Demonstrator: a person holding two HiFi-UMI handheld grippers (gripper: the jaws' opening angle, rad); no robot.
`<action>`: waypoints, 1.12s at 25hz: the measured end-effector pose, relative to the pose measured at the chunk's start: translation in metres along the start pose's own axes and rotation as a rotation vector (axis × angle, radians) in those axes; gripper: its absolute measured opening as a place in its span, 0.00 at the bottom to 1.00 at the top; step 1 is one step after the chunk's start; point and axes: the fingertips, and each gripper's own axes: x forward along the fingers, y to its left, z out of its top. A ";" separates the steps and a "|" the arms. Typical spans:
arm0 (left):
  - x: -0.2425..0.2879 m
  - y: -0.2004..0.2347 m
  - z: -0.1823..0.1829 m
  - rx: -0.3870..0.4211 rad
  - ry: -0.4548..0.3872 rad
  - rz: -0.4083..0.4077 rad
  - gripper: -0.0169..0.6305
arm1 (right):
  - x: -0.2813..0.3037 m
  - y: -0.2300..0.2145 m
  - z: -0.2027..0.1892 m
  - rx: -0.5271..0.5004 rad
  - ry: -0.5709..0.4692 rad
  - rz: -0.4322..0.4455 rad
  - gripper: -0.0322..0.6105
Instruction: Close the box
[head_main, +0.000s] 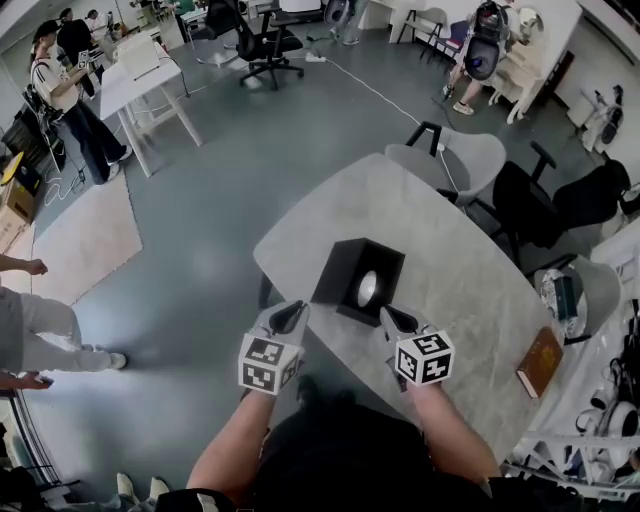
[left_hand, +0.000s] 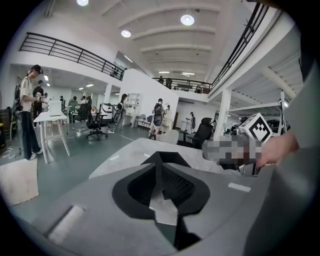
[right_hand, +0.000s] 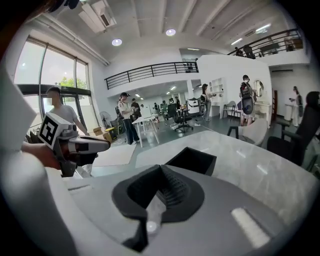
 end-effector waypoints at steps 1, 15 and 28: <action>0.006 0.002 -0.005 0.002 0.014 -0.024 0.10 | 0.004 -0.001 -0.004 -0.001 0.019 -0.015 0.05; 0.096 0.018 -0.071 0.110 0.243 -0.121 0.30 | 0.066 -0.053 -0.032 0.090 0.155 -0.092 0.19; 0.139 0.020 -0.121 0.146 0.348 -0.057 0.37 | 0.071 -0.073 -0.053 0.086 0.248 -0.136 0.24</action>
